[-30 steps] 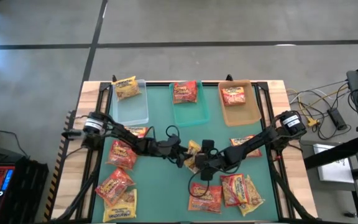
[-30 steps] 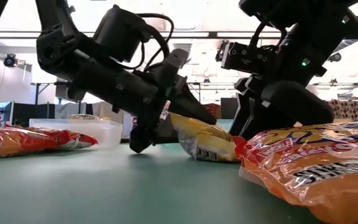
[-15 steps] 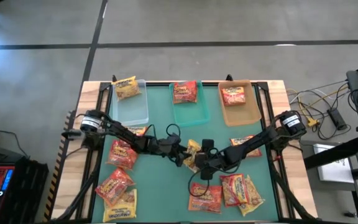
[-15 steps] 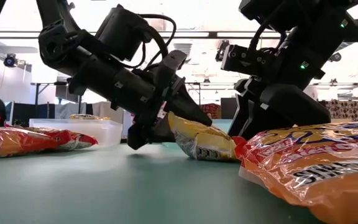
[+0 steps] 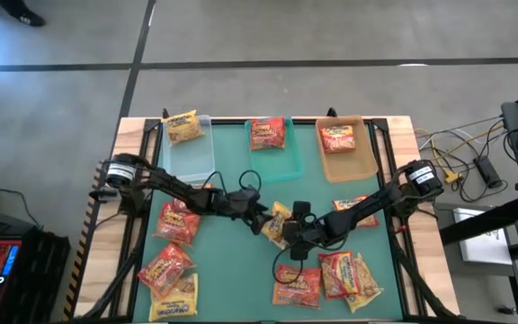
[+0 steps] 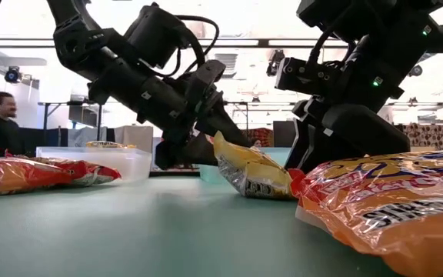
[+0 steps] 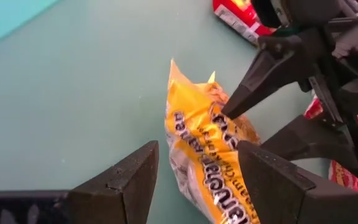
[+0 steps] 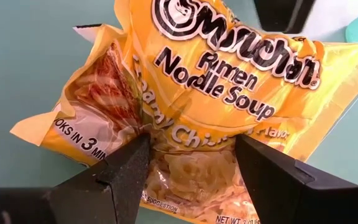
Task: Sort Maruchan noodles
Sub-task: Put the yellow noodle pack into the transparent bin
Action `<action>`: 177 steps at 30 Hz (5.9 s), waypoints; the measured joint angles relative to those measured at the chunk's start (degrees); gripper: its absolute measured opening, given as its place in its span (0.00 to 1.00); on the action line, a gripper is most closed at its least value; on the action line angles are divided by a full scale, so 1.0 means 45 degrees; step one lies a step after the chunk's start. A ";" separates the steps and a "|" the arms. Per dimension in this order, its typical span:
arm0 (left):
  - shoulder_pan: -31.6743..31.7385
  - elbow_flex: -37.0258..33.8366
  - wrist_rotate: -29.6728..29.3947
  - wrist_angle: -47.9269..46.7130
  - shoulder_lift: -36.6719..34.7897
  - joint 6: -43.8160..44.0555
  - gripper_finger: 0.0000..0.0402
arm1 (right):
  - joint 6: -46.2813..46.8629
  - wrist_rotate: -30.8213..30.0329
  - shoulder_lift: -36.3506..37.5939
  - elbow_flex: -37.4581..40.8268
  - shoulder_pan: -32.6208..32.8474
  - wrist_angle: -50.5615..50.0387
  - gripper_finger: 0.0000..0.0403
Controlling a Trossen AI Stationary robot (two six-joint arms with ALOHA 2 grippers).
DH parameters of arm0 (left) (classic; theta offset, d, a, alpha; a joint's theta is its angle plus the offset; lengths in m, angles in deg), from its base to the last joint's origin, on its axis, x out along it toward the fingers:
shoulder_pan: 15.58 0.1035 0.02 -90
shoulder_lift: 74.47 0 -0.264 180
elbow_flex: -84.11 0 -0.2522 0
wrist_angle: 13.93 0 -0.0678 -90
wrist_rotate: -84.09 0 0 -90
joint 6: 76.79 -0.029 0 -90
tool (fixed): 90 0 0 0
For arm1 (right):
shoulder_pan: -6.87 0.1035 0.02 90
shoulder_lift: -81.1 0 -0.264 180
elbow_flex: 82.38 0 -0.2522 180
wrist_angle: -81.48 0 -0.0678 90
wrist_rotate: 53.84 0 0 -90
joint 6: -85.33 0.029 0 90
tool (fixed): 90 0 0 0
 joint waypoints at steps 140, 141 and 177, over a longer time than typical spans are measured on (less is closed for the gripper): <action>0.0949 0.0315 0.5085 0.1051 0.1198 0.2029 0.30 | 0.0922 0.1528 0.1189 -0.0439 -0.0801 0.0146 0.56; 0.0984 0.0311 0.5254 0.1019 0.1182 0.1960 0.29 | 0.1161 0.1604 0.1361 -0.0528 -0.0801 -0.0297 0.56; 0.7054 0.0256 0.2835 -1.0279 -0.8207 -0.6075 0.28 | 0.3342 0.3220 0.2710 -0.0675 -0.1260 -0.2997 0.56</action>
